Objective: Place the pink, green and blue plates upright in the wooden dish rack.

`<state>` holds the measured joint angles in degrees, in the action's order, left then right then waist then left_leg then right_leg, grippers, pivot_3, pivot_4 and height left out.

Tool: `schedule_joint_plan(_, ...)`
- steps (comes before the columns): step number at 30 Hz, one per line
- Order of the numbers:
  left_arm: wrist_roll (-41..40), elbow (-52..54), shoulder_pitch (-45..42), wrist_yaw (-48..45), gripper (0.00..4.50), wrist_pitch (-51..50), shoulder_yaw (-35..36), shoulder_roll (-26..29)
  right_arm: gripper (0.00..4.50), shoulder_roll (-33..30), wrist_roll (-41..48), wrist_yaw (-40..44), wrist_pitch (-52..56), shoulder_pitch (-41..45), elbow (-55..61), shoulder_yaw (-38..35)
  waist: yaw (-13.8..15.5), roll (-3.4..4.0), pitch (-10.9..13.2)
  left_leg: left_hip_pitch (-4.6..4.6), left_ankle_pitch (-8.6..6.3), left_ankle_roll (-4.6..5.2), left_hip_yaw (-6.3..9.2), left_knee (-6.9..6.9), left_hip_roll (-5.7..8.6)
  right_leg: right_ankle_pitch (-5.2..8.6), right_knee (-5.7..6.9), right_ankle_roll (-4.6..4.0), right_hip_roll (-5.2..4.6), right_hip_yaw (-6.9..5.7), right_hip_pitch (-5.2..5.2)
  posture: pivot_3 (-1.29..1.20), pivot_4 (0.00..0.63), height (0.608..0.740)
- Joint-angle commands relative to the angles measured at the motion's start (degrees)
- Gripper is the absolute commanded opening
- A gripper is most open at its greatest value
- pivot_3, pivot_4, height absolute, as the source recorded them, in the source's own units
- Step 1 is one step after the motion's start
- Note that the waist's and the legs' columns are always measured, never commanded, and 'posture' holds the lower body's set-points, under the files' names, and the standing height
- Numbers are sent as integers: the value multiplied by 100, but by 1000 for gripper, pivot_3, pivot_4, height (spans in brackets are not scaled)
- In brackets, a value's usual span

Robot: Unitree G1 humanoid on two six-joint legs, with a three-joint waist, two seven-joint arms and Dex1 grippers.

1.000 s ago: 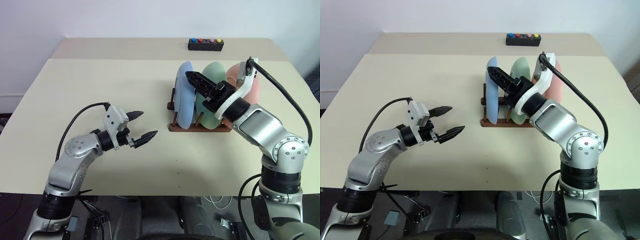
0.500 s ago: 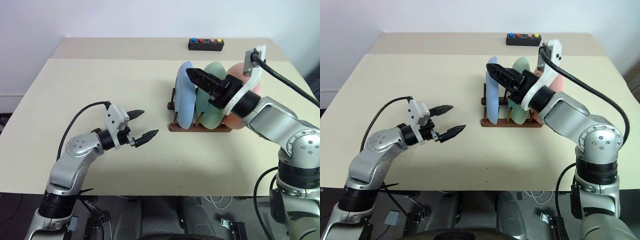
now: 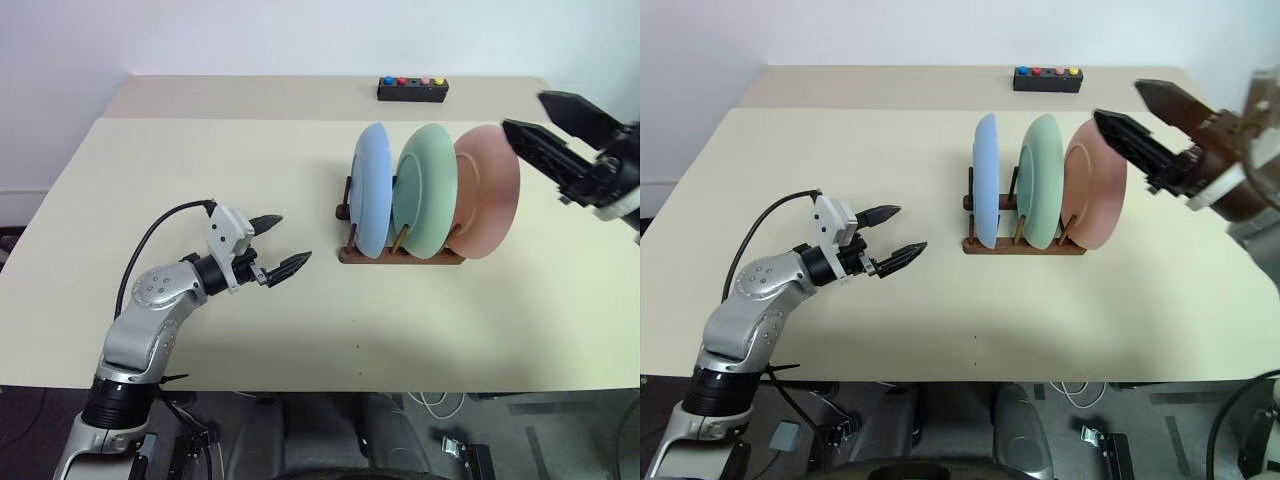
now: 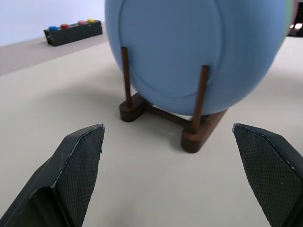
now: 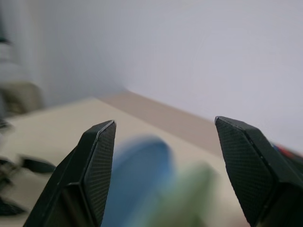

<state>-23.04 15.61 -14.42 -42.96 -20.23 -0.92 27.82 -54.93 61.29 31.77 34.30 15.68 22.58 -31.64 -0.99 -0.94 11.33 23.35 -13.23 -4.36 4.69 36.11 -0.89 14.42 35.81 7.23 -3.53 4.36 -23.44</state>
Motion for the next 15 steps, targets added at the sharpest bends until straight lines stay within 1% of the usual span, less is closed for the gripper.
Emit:
schedule_joint_plan(1, 38, -139, -27, 21, 4500, 254, 287, 84, 3383, 39, -307, 1076, -266, -895, -211, -912, 13, 0, -1, -4, -1, 2, 2, 0, -3, 1, 7, 1, 4, 0, 0, 0, 150, 730)
schedule_joint_plan(3, 82, -300, 10, 18, 4500, 343, 370, 155, 3383, 234, -447, 1624, -413, -1551, -432, -1224, 23, -2, -1, -5, -2, 4, 6, -1, -3, 2, 13, 5, 7, -3, 1, 0, 150, 730)
schedule_joint_plan(5, 120, -489, 91, 16, 4500, 414, 466, 220, 3383, 464, -750, 1896, -604, -2141, -666, -1327, 32, -4, -3, -4, -2, 4, 4, 3, -2, 2, 12, 5, 6, -1, 1, 0, 150, 730)
schedule_joint_plan(6, 144, -600, 149, 8, 4500, 481, 511, 247, 3383, 606, -1075, 1967, -849, -2406, -807, -1245, 22, -4, -2, -5, -2, 4, 4, 4, -2, 3, 11, 5, 5, -1, 4, 0, 150, 730)
schedule_joint_plan(8, 212, -716, 216, 48, 4500, 560, 515, 234, 3383, 750, -1540, 2058, -1182, -2666, -1068, -1089, 10, 0, -4, -6, -3, 4, -3, 8, 0, 4, 11, 4, 3, 6, 3, 0, 150, 730)
schedule_joint_plan(11, 403, -910, 277, 140, 4500, 710, 427, 174, 3383, 990, -2232, 2081, -1671, -2832, -1490, -639, -16, 1, -4, -12, -2, 4, -11, 8, -1, 3, 12, 2, 3, 12, 3, 0, 150, 730)
schedule_joint_plan(13, 446, -992, 311, 167, 4500, 810, 407, 87, 3383, 1218, -2557, 1889, -1911, -2659, -1759, -328, -20, 0, -5, -15, -2, 4, -11, 7, -2, 3, 14, 2, 4, 12, 3, 0, 150, 730)
schedule_joint_plan(15, 534, -979, 334, 238, 4500, 859, 327, -11, 3383, 1346, -2711, 1762, -2046, -2372, -2132, -194, -15, 4, -5, -16, -2, 3, -11, 7, -1, 3, 14, 2, 4, 13, 4, 0, 150, 730)
